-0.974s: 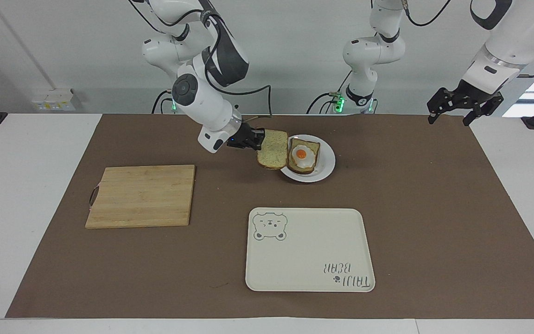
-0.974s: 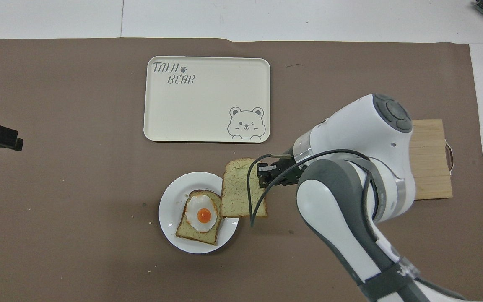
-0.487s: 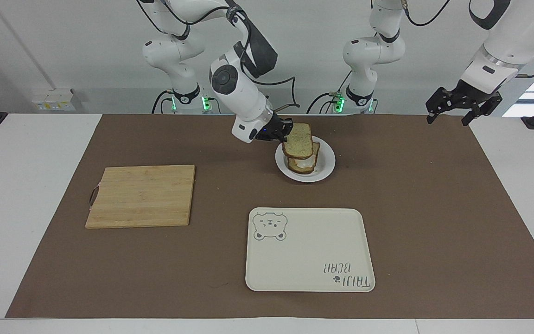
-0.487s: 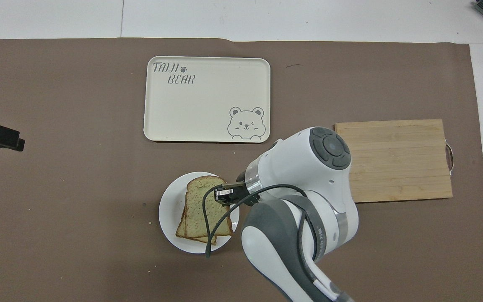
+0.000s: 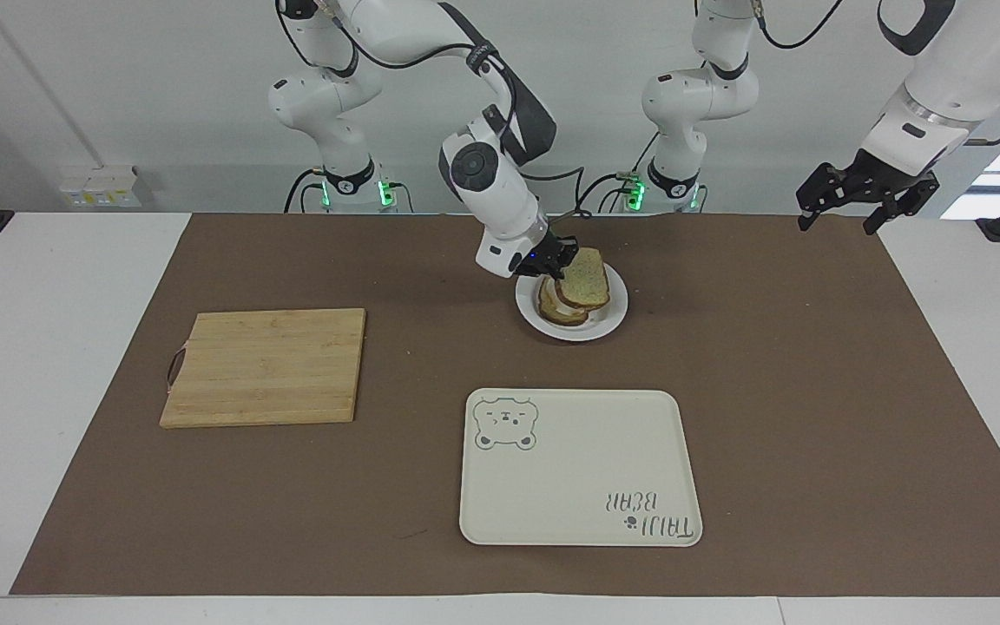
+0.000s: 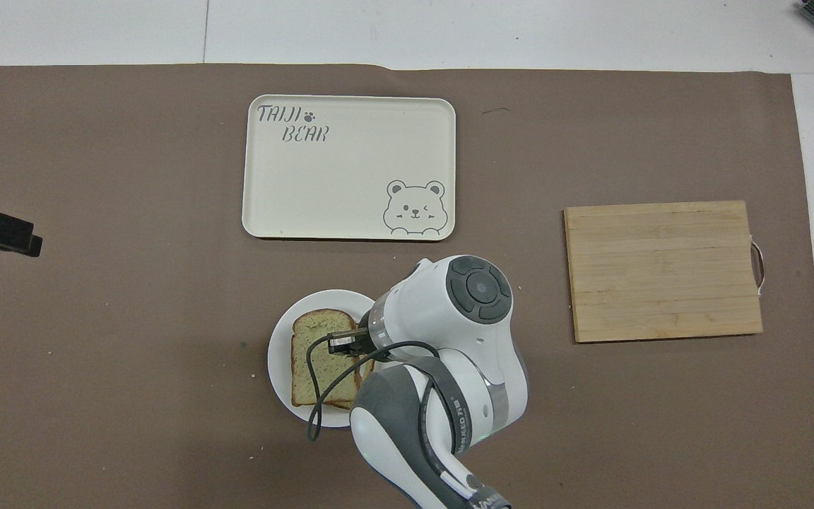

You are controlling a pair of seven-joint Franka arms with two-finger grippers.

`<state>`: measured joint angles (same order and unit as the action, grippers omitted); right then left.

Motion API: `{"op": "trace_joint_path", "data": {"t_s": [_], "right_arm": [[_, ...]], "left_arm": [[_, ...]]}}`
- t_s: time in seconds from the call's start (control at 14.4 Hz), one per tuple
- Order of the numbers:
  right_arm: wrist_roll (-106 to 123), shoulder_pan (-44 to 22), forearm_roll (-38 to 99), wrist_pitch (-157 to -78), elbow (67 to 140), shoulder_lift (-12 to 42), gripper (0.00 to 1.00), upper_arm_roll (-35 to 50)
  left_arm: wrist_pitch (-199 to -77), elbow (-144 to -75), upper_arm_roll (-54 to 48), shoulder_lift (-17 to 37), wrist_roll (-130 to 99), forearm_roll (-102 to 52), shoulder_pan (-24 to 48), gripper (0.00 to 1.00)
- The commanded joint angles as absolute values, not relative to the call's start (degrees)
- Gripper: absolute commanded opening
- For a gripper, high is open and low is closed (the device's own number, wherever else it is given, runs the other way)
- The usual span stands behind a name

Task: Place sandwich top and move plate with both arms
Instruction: 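Lower the bread slice onto the egg toast on the plate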

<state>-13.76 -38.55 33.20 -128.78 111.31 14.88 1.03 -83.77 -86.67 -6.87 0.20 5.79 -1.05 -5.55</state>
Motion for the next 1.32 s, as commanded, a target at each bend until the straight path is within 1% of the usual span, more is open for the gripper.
{"op": "trace_joint_path", "data": {"t_s": [0.0,0.21,0.42,0.7,0.9,1.04,1.11,1.18,1.25], "right_arm": [[-12.3,-39.5,35.2,-129.6,112.8,14.8,0.0,0.9],[-12.0,-39.6,35.2,-129.7,114.7,14.8,0.0,0.9],[-12.4,-39.1,35.2,-132.1,114.6,15.7,0.0,0.9],[-14.7,-37.4,35.4,-132.5,114.3,16.3,0.0,0.9],[-17.1,-37.5,35.4,-132.5,114.4,16.3,0.0,0.9],[-17.7,-37.5,35.4,-132.5,114.4,16.3,0.0,0.9],[-18.7,-37.5,35.4,-132.5,114.3,16.3,0.2,0.9],[-18.8,-37.7,35.4,-132.5,114.3,16.2,0.85,0.9],[-18.5,-38.1,35.3,-132.5,114.0,16.2,1.0,0.9]], "left_arm": [[-82.7,-86.4,-6.7,-0.2,6.7,-1.6,-5.5,1.0],[-83.1,-87.0,-6.8,-0.6,6.9,-1.9,-6.0,1.0],[-83.5,-88.0,-6.7,-1.0,6.8,-3.2,-6.1,1.0],[-85.0,-89.4,-6.6,-1.7,6.9,-5.7,-6.2,1.0],[-85.3,-90.7,-6.1,-1.7,10.3,-9.0,-6.5,1.0],[-86.2,-92.5,-6.1,-1.8,12.5,-12.7,-8.8,1.0],[-86.7,-93.3,-6.1,-1.8,14.0,-14.8,-9.6,1.0],[-87.4,-94.9,-6.1,-1.9,14.8,-16.2,-10.0,1.0],[-88.5,-96.5,-6.1,-2.1,14.9,-17.7,-10.1,1.0]]}}
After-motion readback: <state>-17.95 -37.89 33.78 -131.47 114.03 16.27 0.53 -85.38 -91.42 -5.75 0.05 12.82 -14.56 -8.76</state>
